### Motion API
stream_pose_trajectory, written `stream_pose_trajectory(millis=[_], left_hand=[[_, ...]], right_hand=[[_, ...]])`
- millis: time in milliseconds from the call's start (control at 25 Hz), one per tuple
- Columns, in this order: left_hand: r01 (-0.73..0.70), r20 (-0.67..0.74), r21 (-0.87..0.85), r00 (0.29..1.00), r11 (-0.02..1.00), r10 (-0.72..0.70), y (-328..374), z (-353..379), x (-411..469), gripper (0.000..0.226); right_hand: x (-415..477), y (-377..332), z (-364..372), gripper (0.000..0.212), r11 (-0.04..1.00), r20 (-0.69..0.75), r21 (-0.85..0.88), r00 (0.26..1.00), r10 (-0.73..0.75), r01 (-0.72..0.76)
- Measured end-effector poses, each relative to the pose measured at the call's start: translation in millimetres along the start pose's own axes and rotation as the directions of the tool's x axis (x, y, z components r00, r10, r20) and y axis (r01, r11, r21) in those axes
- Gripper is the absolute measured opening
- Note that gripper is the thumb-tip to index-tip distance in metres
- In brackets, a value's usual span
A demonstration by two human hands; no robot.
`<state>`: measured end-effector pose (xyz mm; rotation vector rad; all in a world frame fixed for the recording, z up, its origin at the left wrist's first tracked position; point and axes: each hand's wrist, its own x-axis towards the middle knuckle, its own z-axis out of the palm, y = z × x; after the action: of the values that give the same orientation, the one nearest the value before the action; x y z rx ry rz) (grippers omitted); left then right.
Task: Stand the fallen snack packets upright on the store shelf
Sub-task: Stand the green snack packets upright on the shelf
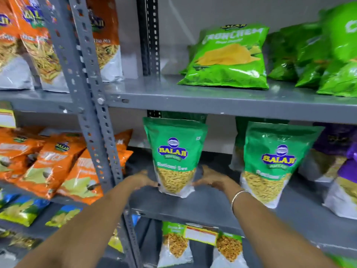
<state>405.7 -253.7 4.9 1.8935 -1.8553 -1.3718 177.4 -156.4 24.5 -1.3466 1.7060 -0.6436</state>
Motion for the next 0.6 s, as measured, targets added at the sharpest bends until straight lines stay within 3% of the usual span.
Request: stream_pose_trajectory(millis=[120,200,280,600], left_hand=[[-0.225,0.091,-0.157,0.966,0.962,0.241,-6,3,20,0.101],[-0.312,0.107,-0.199,0.935,0.929,0.337,-8,11,28,0.083],[-0.338,0.035,-0.257,0.933,0.905,0.359,-10,17,32,0.062],[-0.412,0.065,-0.209,0.899,0.887,0.433,-29,13,4,0.072]], right_hand=[[27,6,36,0.072,0.958,-0.052,0.282,0.998,-0.038,0.051],[33,6,52,0.068,0.930,-0.122,0.360,0.992,-0.038,0.080],[32,4,58,0.066,0.921,-0.174,0.379,0.984,-0.026,0.091],[-1,-7,66,0.051,0.950,-0.089,0.312,0.995,0.048,-0.018]])
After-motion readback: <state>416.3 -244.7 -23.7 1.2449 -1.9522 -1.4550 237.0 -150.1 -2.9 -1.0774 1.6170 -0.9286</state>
